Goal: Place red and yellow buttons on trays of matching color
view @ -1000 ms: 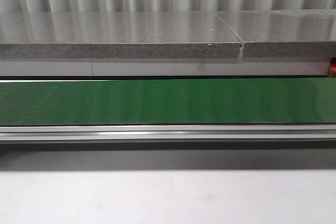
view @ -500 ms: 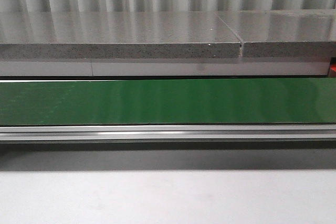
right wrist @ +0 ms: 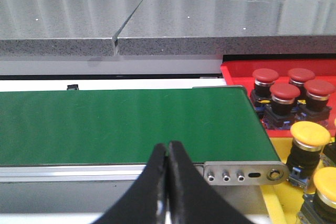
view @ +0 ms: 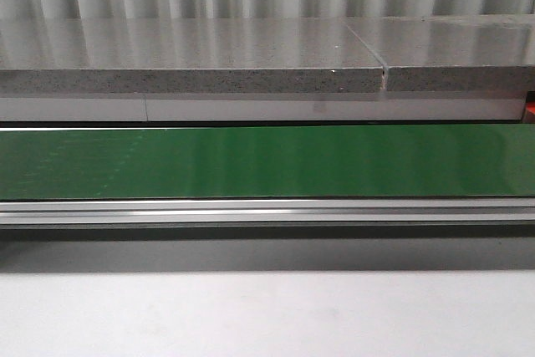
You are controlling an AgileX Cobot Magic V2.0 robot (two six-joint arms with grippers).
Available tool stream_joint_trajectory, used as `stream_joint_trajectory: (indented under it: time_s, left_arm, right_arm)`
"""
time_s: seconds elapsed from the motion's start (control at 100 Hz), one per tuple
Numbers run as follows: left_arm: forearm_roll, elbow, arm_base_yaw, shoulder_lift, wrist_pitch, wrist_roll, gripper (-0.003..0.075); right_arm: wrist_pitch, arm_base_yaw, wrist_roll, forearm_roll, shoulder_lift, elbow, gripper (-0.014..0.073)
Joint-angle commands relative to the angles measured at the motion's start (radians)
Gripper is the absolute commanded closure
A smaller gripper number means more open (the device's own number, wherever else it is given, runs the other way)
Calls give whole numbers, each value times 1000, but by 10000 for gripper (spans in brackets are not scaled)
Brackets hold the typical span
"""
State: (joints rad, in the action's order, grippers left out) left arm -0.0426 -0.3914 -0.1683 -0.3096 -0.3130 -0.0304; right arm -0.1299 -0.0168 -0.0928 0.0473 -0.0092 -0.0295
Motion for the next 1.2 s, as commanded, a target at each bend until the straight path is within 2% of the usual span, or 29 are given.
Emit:
stream_joint_trajectory:
  time_s: [0.0, 0.35, 0.54, 0.72, 0.78, 1.19]
  left_arm:
    - [-5, 22, 39, 20, 158, 0, 741]
    - [-5, 223, 111, 166, 248, 0, 741]
    - [-5, 316, 111, 248, 275, 0, 741]
    - [20, 449, 111, 342, 372, 0, 741]
    - [20, 443, 111, 344, 307, 0, 741]
    - [20, 446, 115, 346, 304, 0, 741]
  right_arm:
    - [88, -5, 4, 14, -22, 20, 660]
    - [88, -5, 4, 14, -22, 20, 660]
    - [88, -5, 4, 14, -22, 20, 660]
    - [88, -5, 4, 14, -22, 20, 660]
    - [87, -5, 4, 14, -22, 20, 660]
    - [88, -5, 4, 14, -22, 20, 660]
